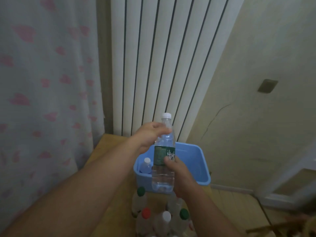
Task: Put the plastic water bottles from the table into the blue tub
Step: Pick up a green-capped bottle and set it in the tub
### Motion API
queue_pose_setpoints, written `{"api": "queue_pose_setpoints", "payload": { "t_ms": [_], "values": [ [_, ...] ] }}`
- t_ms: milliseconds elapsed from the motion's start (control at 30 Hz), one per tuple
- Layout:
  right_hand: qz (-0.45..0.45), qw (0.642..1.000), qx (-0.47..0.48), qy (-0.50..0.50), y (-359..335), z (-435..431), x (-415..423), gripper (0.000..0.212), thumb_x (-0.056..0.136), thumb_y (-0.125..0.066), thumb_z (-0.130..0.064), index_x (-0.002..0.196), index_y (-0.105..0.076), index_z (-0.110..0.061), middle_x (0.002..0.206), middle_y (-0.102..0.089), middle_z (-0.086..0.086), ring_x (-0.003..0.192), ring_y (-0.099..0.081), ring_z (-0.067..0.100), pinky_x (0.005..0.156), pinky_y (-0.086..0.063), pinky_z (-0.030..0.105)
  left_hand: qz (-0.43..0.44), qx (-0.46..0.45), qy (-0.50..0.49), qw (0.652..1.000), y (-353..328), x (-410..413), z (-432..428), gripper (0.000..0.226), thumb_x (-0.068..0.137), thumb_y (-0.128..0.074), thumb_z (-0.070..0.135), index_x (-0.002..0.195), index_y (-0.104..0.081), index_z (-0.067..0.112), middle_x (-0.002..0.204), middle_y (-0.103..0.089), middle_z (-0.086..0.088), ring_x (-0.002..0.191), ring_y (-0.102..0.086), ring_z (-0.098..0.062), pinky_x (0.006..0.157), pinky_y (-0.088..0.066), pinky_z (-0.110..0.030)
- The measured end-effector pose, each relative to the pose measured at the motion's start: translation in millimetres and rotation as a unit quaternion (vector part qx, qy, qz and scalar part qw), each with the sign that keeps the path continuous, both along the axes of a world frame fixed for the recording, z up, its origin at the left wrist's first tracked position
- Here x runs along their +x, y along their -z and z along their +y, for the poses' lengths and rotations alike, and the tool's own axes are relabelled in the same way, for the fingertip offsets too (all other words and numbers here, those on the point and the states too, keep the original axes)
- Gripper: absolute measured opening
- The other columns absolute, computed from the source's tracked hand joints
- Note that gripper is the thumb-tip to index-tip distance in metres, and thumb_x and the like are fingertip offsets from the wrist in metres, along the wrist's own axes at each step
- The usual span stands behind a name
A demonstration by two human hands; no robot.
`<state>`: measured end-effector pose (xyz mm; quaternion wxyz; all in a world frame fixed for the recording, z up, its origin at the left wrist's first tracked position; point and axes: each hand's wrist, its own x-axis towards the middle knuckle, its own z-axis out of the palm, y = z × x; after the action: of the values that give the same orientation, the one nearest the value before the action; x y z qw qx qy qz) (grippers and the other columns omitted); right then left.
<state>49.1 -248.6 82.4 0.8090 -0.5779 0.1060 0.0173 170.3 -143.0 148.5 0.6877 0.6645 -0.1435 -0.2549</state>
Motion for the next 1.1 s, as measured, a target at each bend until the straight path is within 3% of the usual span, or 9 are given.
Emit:
{"api": "queue_pose_setpoints", "payload": {
  "t_ms": [100, 200, 300, 367, 533, 700, 800, 900, 1100],
  "values": [
    [0.013, 0.987, -0.152, 0.056, -1.8, 6.0, 6.3, 0.07, 0.058, -0.085, -0.026, 0.119, -0.05, -0.028, 0.109, -0.066, 0.011, 0.09, -0.071, 0.027, 0.073, -0.06, 0.045, -0.081, 0.074, -0.045, 0.993, -2.5, 1.1, -4.9, 0.03, 0.075, -0.082, 0.034, 0.098, -0.068, 0.02, 0.094, -0.069, 0.004, 0.089, -0.065, -0.013, 0.074, -0.05, -0.027],
    [0.013, 0.979, -0.187, 0.08, -5.1, 5.6, 10.9, 0.058, 0.059, -0.083, -0.018, 0.109, -0.055, -0.03, 0.101, -0.068, 0.007, 0.089, -0.07, 0.025, 0.076, -0.059, 0.051, -0.119, 0.087, -0.048, 0.988, 0.5, 2.1, -10.0, 0.047, 0.077, -0.078, 0.043, 0.114, -0.061, 0.021, 0.107, -0.062, 0.005, 0.096, -0.06, -0.01, 0.074, -0.046, -0.025],
    [-0.008, 0.994, -0.099, 0.033, -7.4, -2.4, 8.8, 0.043, 0.061, -0.072, -0.015, 0.103, -0.064, -0.017, 0.089, -0.07, 0.009, 0.083, -0.068, 0.025, 0.076, -0.057, 0.045, -0.026, -0.008, 0.014, 1.0, 0.8, 1.8, -12.4, 0.042, 0.084, -0.07, 0.039, 0.116, -0.057, 0.015, 0.112, -0.063, -0.005, 0.103, -0.061, -0.022, 0.088, -0.05, -0.037],
    [-0.011, 1.0, 0.007, -0.014, -5.3, -8.1, 6.8, 0.049, 0.056, -0.072, -0.019, 0.103, -0.063, -0.008, 0.087, -0.07, 0.014, 0.081, -0.067, 0.03, 0.073, -0.055, 0.042, 0.067, -0.091, 0.052, 0.992, -0.6, 4.2, -10.9, 0.033, 0.086, -0.063, 0.028, 0.113, -0.062, 0.009, 0.106, -0.066, -0.011, 0.1, -0.061, -0.027, 0.099, -0.046, -0.048],
    [-0.033, 0.998, 0.059, -0.003, 2.4, -17.2, 8.6, 0.054, 0.077, -0.058, -0.024, 0.127, -0.05, -0.004, 0.117, -0.064, 0.026, 0.102, -0.064, 0.042, 0.085, -0.051, 0.054, -0.051, -0.009, 0.006, 0.999, 3.7, 11.8, -14.3, 0.023, 0.086, -0.07, 0.023, 0.108, -0.068, 0.017, 0.102, -0.072, -0.004, 0.097, -0.068, -0.022, 0.09, -0.054, -0.039],
    [-0.025, 0.989, -0.137, 0.04, 2.2, -20.4, 19.0, 0.057, 0.069, -0.077, -0.037, 0.12, -0.06, -0.017, 0.109, -0.071, 0.009, 0.1, -0.069, 0.027, 0.089, -0.055, 0.047, -0.095, 0.02, -0.043, 0.994, 2.2, 10.0, -24.4, 0.035, 0.079, -0.078, 0.034, 0.109, -0.067, 0.018, 0.099, -0.07, 0.003, 0.09, -0.066, -0.012, 0.071, -0.048, -0.025],
    [-0.011, 0.961, -0.261, 0.092, 1.4, -27.4, 28.0, 0.05, 0.061, -0.084, -0.034, 0.108, -0.066, -0.023, 0.097, -0.074, -0.001, 0.092, -0.07, 0.015, 0.083, -0.057, 0.036, -0.142, 0.039, -0.031, 0.989, 1.7, 10.9, -31.1, 0.031, 0.081, -0.076, 0.036, 0.107, -0.064, 0.024, 0.101, -0.068, 0.005, 0.093, -0.065, -0.012, 0.075, -0.052, -0.026],
    [-0.001, 0.942, -0.311, 0.126, 5.8, -42.5, 38.0, 0.05, 0.061, -0.086, -0.026, 0.106, -0.065, -0.027, 0.094, -0.073, -0.006, 0.089, -0.069, 0.01, 0.076, -0.055, 0.027, -0.185, 0.036, -0.044, 0.981, -4.1, 17.7, -39.0, 0.039, 0.084, -0.07, 0.046, 0.118, -0.058, 0.033, 0.111, -0.063, 0.004, 0.102, -0.063, -0.014, 0.089, -0.054, -0.035],
    [0.006, 0.928, -0.338, 0.157, 21.1, -70.2, 53.3, 0.06, 0.063, -0.086, -0.022, 0.115, -0.056, -0.026, 0.102, -0.067, -0.011, 0.093, -0.064, 0.006, 0.073, -0.052, 0.024, -0.341, 0.179, 0.015, 0.923, -17.8, 30.8, -65.4, 0.033, 0.08, -0.075, 0.041, 0.111, -0.066, 0.033, 0.095, -0.065, 0.008, 0.081, -0.061, -0.009, 0.077, -0.054, -0.029]
  ]
}}
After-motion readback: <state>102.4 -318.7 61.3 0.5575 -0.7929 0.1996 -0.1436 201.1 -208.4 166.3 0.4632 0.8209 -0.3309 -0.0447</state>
